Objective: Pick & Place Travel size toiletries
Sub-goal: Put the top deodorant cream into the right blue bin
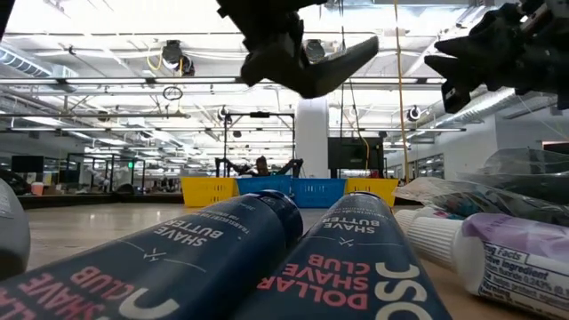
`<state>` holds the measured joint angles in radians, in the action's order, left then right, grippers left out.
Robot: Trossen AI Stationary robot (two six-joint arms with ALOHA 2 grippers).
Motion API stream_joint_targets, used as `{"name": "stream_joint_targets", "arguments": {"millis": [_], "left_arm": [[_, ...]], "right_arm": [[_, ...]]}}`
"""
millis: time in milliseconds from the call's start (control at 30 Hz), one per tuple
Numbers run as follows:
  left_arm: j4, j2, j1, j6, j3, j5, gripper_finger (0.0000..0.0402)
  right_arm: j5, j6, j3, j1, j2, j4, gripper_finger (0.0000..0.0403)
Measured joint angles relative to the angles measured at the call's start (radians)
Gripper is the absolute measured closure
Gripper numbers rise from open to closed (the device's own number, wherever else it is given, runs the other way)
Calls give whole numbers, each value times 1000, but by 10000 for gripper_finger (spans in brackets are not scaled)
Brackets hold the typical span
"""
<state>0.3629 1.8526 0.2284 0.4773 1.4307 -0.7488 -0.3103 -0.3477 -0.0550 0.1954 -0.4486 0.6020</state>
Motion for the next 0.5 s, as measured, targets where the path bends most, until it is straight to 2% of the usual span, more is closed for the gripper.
{"name": "stream_joint_targets", "arguments": {"millis": [300,500], "left_arm": [[-47,0,-28,20,0,-8,239],[-48,0,-32,18,0,-50,239]], "right_arm": [[28,-6,-110,-68,-240,51,294],[79,-13,-158,-88,-352,128,254]]}}
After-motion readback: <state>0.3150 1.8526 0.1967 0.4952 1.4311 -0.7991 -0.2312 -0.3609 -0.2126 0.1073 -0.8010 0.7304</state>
